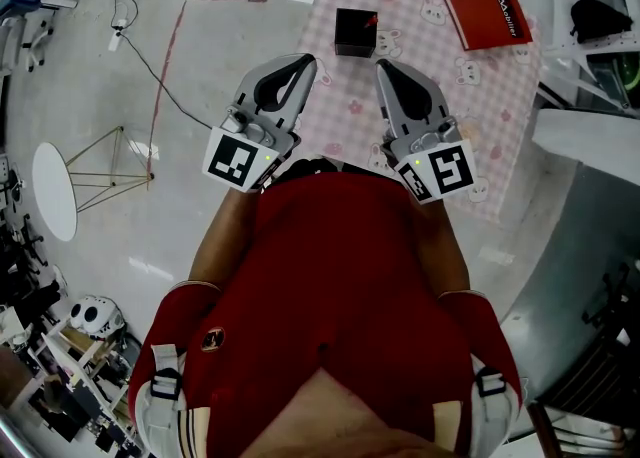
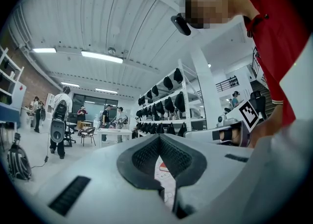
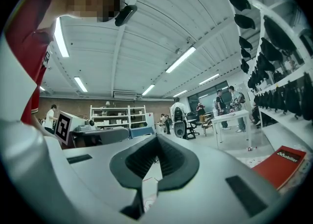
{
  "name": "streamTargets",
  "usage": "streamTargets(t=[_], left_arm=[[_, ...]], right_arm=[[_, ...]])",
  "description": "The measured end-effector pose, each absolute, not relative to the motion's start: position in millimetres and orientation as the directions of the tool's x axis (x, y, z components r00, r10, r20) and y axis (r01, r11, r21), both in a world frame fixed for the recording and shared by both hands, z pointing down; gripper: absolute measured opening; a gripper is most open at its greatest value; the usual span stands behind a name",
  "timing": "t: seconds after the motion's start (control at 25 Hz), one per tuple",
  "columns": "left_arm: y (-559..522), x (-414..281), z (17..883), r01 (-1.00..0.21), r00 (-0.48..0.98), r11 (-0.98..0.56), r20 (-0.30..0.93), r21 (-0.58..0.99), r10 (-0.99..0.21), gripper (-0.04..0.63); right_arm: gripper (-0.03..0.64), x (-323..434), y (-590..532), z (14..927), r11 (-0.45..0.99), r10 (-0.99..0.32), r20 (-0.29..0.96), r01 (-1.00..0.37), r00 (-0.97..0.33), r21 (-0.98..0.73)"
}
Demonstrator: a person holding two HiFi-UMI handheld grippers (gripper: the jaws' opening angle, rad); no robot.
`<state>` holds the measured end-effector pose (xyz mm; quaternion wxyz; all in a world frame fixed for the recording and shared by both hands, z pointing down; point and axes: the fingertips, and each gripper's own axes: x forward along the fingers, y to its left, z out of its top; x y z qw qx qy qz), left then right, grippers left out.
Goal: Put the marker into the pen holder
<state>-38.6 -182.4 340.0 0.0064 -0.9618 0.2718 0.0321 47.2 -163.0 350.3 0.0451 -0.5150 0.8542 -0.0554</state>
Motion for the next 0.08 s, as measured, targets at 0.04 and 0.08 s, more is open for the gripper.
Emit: streamTargets(t=[0.04,0.08], left_arm=[[-182.0,-37.7,340.1,-0.523,0.851,-0.852,-0.064,0.005,-0.522,0.006],[-181.7,-36.9,340.3,-0.522,0.851,-0.853,-0.064,0.004,-0.522,0.006]], right_arm=[[-0.002,48.1,-162.5,350.5,0.463,-0.885,-0.02,-0.875,-0.465,-0.141],[-0.002,49.0,-162.1,350.8,0.463,-0.885,-0.02,-0.875,-0.465,-0.14]])
